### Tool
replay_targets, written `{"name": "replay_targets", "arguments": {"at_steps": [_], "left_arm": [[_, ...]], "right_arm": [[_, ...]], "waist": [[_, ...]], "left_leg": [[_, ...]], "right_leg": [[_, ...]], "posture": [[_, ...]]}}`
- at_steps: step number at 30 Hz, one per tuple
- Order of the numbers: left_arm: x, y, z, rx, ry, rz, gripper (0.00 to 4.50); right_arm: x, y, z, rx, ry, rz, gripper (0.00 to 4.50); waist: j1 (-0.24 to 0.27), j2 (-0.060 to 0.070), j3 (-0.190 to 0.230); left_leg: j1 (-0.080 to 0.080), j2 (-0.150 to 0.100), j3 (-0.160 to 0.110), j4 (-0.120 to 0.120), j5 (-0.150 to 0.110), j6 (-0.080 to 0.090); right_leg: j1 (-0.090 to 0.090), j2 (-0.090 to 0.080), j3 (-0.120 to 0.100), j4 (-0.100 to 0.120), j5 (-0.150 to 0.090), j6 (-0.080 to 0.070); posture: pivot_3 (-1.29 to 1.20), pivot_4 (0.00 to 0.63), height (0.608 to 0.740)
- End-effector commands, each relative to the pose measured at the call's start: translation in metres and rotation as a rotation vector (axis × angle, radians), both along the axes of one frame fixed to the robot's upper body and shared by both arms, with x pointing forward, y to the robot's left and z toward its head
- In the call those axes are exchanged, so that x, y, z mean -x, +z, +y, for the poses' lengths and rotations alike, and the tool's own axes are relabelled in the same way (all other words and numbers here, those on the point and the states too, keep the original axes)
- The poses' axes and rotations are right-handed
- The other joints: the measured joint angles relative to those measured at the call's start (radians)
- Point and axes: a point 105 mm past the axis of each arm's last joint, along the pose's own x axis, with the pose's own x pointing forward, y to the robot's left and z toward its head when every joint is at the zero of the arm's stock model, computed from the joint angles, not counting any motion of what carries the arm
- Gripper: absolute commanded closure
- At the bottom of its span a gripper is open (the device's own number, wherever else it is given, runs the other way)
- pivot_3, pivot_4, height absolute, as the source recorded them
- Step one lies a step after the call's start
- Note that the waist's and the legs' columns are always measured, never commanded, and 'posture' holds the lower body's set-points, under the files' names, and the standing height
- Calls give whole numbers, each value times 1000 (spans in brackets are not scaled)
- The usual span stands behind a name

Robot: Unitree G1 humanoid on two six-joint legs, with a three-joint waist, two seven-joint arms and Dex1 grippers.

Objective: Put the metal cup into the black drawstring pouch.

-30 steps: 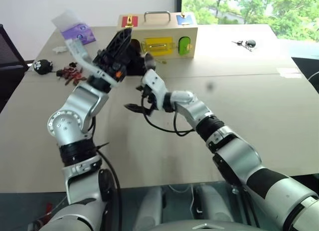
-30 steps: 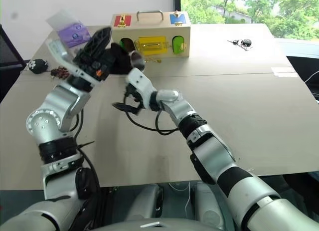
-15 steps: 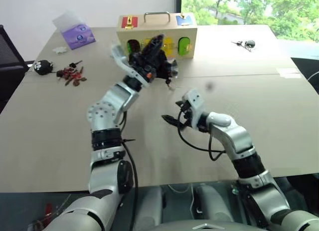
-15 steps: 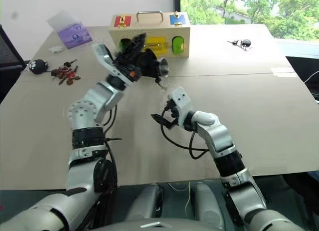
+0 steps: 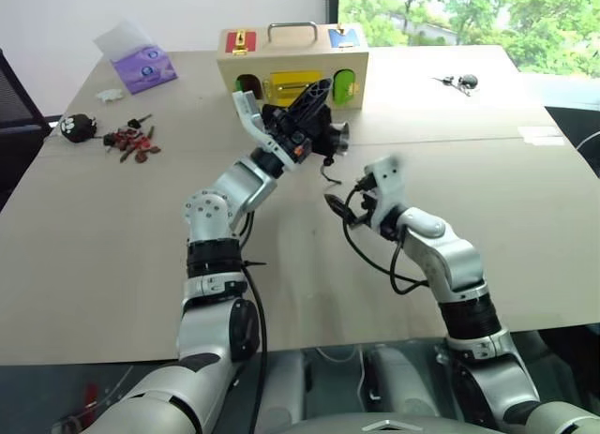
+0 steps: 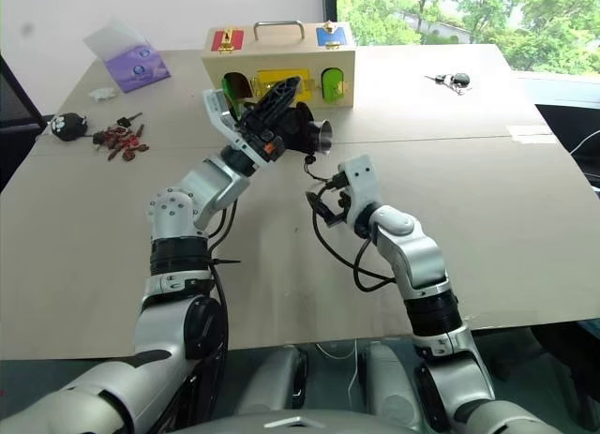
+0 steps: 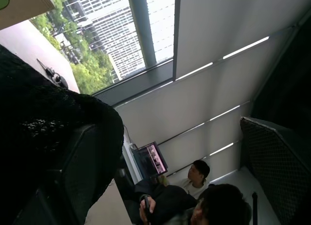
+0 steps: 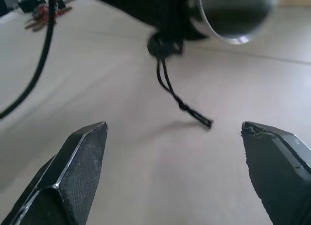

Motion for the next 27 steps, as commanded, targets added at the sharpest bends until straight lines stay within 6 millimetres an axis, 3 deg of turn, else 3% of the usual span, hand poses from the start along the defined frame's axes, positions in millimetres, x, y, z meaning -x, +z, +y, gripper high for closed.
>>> {"name": "replay_targets", "arguments": {"at_steps": [1, 5, 9, 12, 19, 23, 27], "left_arm": [[6, 13, 5, 3, 2, -60, 0], [8, 13, 6, 0, 6, -62, 0], [10, 17, 6, 13, 10, -70, 0], [12, 20, 9, 16, 18, -76, 0], [15, 20, 17, 9, 47, -78, 0], [16, 19, 25, 0, 83, -85, 0], [21, 13, 40, -37, 129, -113, 0]], "right_arm": [[-6, 19, 5, -36, -4, -61, 35], [-10, 27, 15, -59, 18, -81, 35], [-21, 20, 26, -64, 19, -55, 35], [-29, 17, 33, -86, 14, -45, 929], [-38, 21, 36, -87, -2, -93, 4271], [-38, 21, 20, 15, -37, -156, 4431], [-40, 26, -19, 257, -122, -259, 4431]], "waist": [[1, 0, 0], [0, 0, 0], [0, 0, 0], [0, 0, 0], [0, 0, 0], [1, 0, 0], [1, 0, 0]], "left_leg": [[0, 0, 0, 0, 0, 0], [0, 0, 0, 0, 0, 0], [0, 0, 0, 0, 0, 0], [0, 0, 0, 0, 0, 0], [0, 0, 0, 0, 0, 0], [0, 0, 0, 0, 0, 0], [0, 0, 0, 0, 0, 0]], "right_leg": [[0, 0, 0, 0, 0, 0], [0, 0, 0, 0, 0, 0], [0, 0, 0, 0, 0, 0], [0, 0, 0, 0, 0, 0], [0, -1, 0, 0, 0, 0], [0, -1, 0, 0, 0, 0], [0, -1, 0, 0, 0, 0]], "posture": [[0, 150, 740], [0, 150, 740], [0, 150, 740], [0, 150, 740], [0, 150, 740], [0, 150, 740], [0, 150, 740]]}}
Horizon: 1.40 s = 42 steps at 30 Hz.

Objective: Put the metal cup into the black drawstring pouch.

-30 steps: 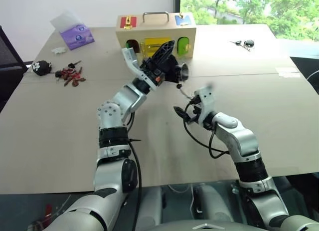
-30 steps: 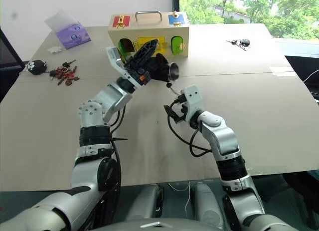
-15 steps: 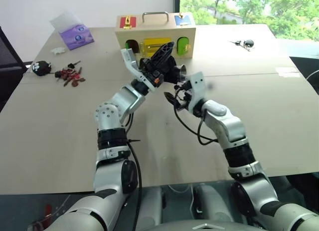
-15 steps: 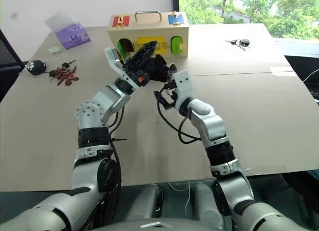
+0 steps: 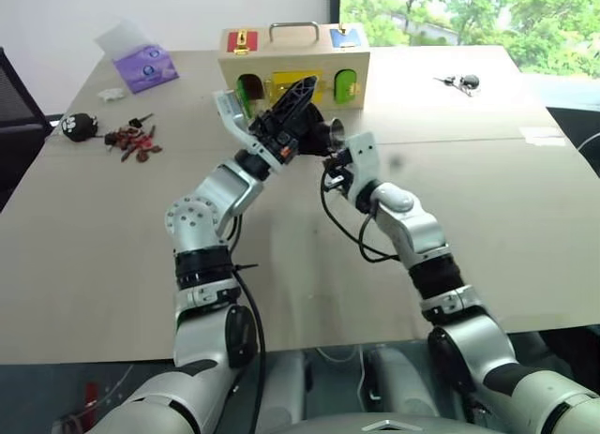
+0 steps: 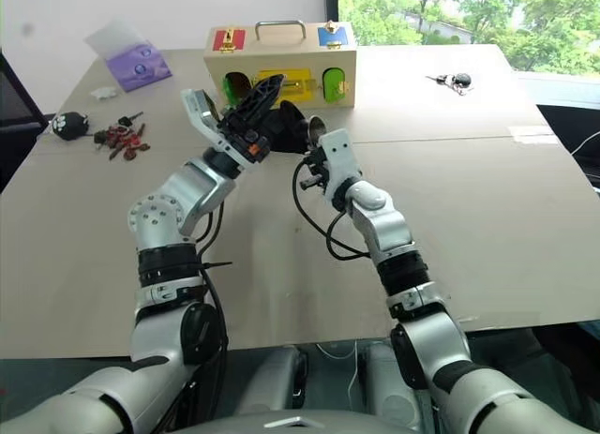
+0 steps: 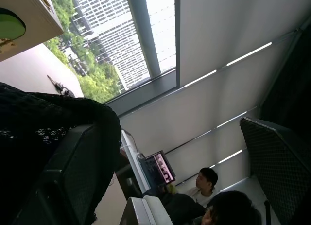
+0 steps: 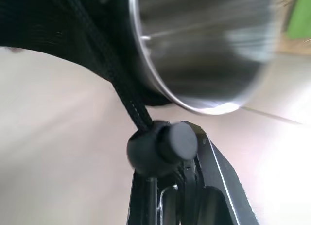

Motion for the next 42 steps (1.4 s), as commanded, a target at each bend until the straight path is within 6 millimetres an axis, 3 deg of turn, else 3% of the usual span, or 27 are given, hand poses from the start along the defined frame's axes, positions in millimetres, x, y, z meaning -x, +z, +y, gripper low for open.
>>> {"name": "replay_targets", "arguments": {"at_steps": [1, 5, 10, 13, 16, 18, 24, 26, 29, 32, 37, 42], "left_arm": [[13, 11, 16, -16, 37, -98, 0], [23, -13, 31, -48, 62, -38, 0], [48, -35, 31, -150, 38, -50, 0], [52, -37, 28, -203, 42, -86, 0], [53, -26, 23, -211, 58, -158, 0], [51, -15, 20, -214, 68, -207, 0], [44, -2, -1, -590, 123, -511, 0], [41, 4, -8, -630, 123, -581, 0], [39, 12, -25, -673, 123, -687, 0], [43, 19, -41, -674, 96, -762, 0], [50, 15, -65, -627, -33, -720, 0], [46, 12, -74, -564, -84, -602, 0]], "right_arm": [[1, 25, -29, 156, -69, -139, 4431], [2, 64, -59, 345, -120, -289, 4431], [11, 113, -64, 438, -66, -426, 4431], [19, 129, -58, 502, -10, -504, 4431], [27, 168, -54, 516, 2, -611, 4431], [33, 181, -51, 527, 30, -638, 4431], [42, 158, -55, 803, 151, -669, 4431], [42, 168, -56, 822, 145, -706, 4431], [44, 140, -52, 925, 237, -694, 4431], [49, 144, -46, 907, 256, -710, 4431], [48, 146, -42, 1030, 260, -804, 4431], [50, 150, -40, 1111, 254, -890, 4431]], "waist": [[0, 0, 0], [-2, 0, 0], [-4, 1, 1], [4, 1, 1], [7, 1, 1], [8, 1, 1], [9, 1, 1], [7, 2, 1], [6, 2, 1], [3, 2, 1], [1, 2, 1], [3, 2, 2]], "left_leg": [[0, 0, 0, 0, 0, 0], [0, 0, 0, 0, 0, 0], [1, 1, 2, -1, 0, 0], [1, 1, 1, -1, -1, 1], [0, 0, 1, 0, -1, 2], [0, 0, 1, 0, -1, 1], [0, 0, 3, -1, -1, 1], [0, -1, 4, -1, -1, 1], [0, 0, 4, -1, -1, 2], [0, 0, 4, -1, -1, 2], [0, 0, 2, -1, -1, 2], [0, 0, 1, 0, -1, 2]], "right_leg": [[0, 0, 0, 0, 0, 0], [0, 0, 0, 0, 0, 0], [0, 1, 2, 0, 0, 0], [0, 1, 0, 0, 0, 0], [0, 0, 0, 0, 0, 0], [0, -1, 1, -1, 0, 0], [1, 0, -2, -2, 0, 0], [1, 0, -1, -2, 0, 0], [1, 0, 0, -2, 0, 0], [1, 0, -1, -2, 0, 0], [0, 0, 0, -1, 0, 0], [0, 0, 0, -1, 0, 0]], "posture": [[0, 150, 740], [0, 150, 740], [0, 150, 740], [0, 150, 740], [0, 150, 740], [0, 150, 740], [0, 150, 740], [0, 150, 740], [0, 150, 740], [0, 150, 740], [0, 150, 740], [0, 150, 740]]}}
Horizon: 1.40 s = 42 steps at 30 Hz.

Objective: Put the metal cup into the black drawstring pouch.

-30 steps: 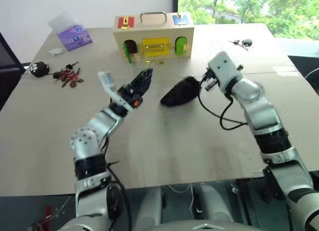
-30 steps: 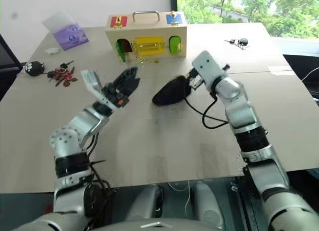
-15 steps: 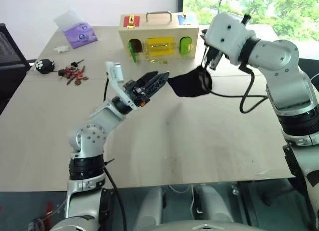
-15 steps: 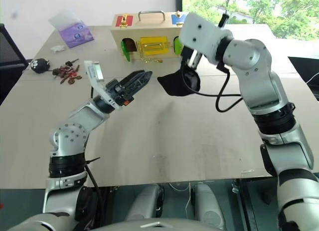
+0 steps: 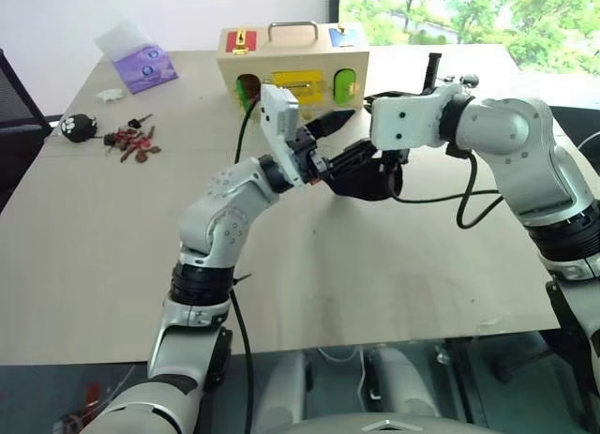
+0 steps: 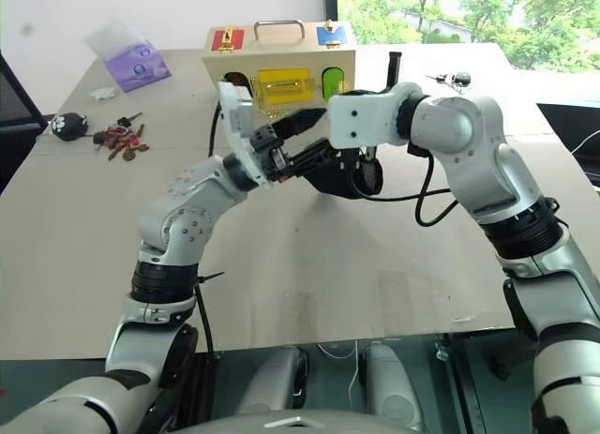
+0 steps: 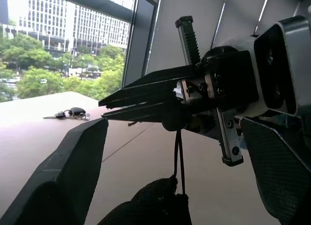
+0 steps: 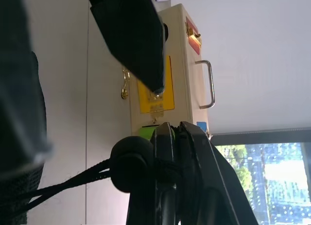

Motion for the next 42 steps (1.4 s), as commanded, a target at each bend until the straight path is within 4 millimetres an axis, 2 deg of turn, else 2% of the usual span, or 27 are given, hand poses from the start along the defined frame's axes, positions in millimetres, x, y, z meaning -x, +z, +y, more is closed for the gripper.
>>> {"name": "replay_targets", "arguments": {"at_steps": [1, 4, 8, 9, 27, 31, 32, 40, 42], "left_arm": [[-1, 12, -7, 48, -14, 37, 0], [-2, 11, -10, 49, -20, 69, 771], [-1, 14, -15, 60, -18, 56, 2798], [0, 15, -15, 56, -19, 40, 3161], [-3, 23, -17, 103, -14, 40, 3161], [-4, 23, -16, 118, -14, 59, 4386], [-4, 23, -15, 119, -14, 62, 4477], [-5, 17, -11, 114, -8, 72, 4477], [2, 11, -12, 96, -58, 72, 4477]], "right_arm": [[6, 21, 3, 37, 22, -123, 4431], [6, 21, 3, 44, 22, -143, 4500], [7, 20, 6, 19, 23, -143, 4500], [7, 20, 7, 13, 25, -138, 4500], [8, 17, 5, 4, 12, -108, 4500], [8, 16, 2, 10, 2, -110, 4500], [8, 16, 1, 10, 0, -109, 4500], [6, 16, -5, -3, -29, -103, 4500], [6, 17, -6, -13, -34, -99, 4500]], "waist": [[1, 0, 0], [1, 0, 0], [-1, 0, 0], [-1, 0, 0], [2, 0, 0], [3, 0, 0], [3, 0, 0], [2, 0, 0], [2, 0, 0]], "left_leg": [[0, 0, 0, 0, 0, 0], [0, 0, 0, 0, 1, -1], [0, 0, 0, 0, 1, -1], [0, 0, 0, 0, 1, -2], [0, 0, 0, 1, 1, -2], [0, 0, 0, 1, 1, -2], [0, 0, 0, 1, 1, -2], [0, 0, 0, 1, 1, -2], [0, 0, 0, 1, 1, -2]], "right_leg": [[0, 0, 0, 0, 0, 0], [0, 0, 0, 0, 0, 0], [0, 0, 0, 0, 0, 0], [0, 0, 0, 1, 0, 0], [0, 0, 0, 1, 0, 0], [0, 0, 0, 1, 0, 0], [0, 0, 0, 1, 0, 0], [0, 0, 0, 1, 0, 0], [0, 0, 0, 1, 0, 0]], "posture": [[0, 150, 740], [0, 150, 740], [0, 150, 740], [0, 150, 740], [0, 150, 740], [0, 150, 740], [0, 150, 740], [0, 150, 740], [0, 150, 740]]}}
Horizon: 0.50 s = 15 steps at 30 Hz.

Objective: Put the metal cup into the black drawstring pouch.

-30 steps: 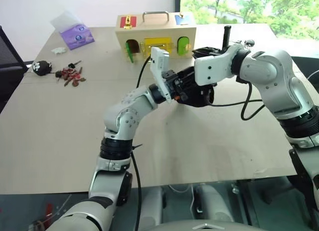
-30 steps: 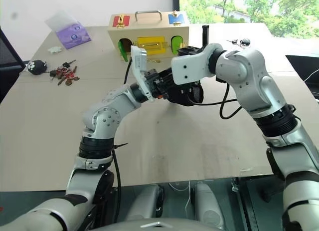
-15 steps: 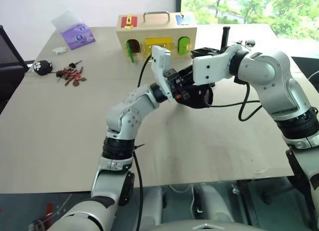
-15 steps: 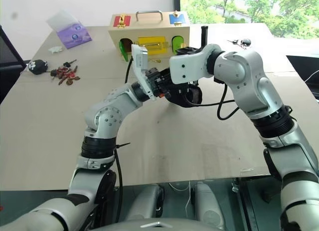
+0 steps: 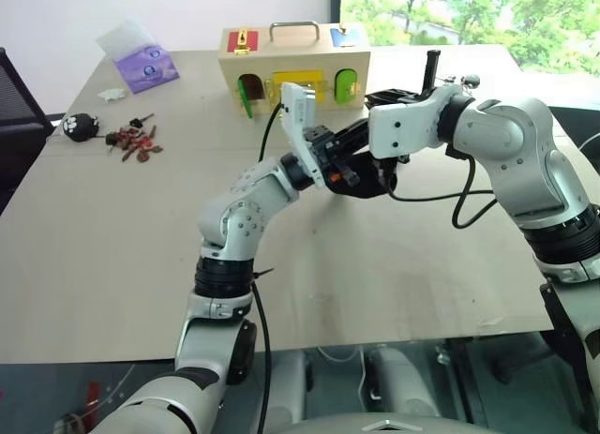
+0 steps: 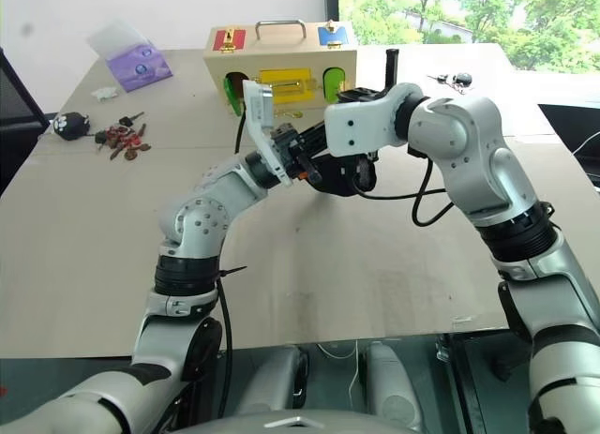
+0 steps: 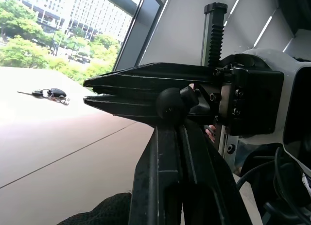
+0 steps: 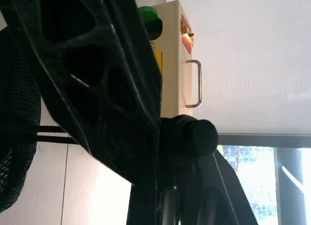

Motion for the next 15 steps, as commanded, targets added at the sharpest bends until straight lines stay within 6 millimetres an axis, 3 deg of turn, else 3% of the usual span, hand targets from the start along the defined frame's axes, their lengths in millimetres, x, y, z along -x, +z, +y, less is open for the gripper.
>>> {"name": "replay_targets", "arguments": {"at_steps": [1, 4, 6, 15], "left_arm": [[9, 1, 4, 8, -44, -32, 3961], [7, -3, 6, 15, -27, 10, 2928], [8, 0, 6, 28, -44, 19, 1886], [6, 14, 3, 61, -41, 11, 1886]], "right_arm": [[5, 16, -6, -40, -7, -47, 4500], [5, 18, -6, -44, -7, -52, 4500], [6, 18, -5, -46, -6, -53, 4500], [8, 15, -1, -41, 9, -45, 4500]], "waist": [[-2, 0, 0], [-1, 0, 0], [0, 0, 0], [0, 0, 0]], "left_leg": [[0, 0, 0, 0, 0, 0], [0, 0, 0, 0, 0, 0], [0, 0, 0, 0, 0, 0], [0, 0, 0, 0, 0, 0]], "right_leg": [[0, 0, 0, 0, 0, 0], [0, 0, 0, 0, 0, 0], [0, 0, 0, 0, 0, 0], [0, 0, 0, 0, 0, 0]], "posture": [[0, 150, 740], [0, 150, 740], [0, 150, 740], [0, 150, 740]]}}
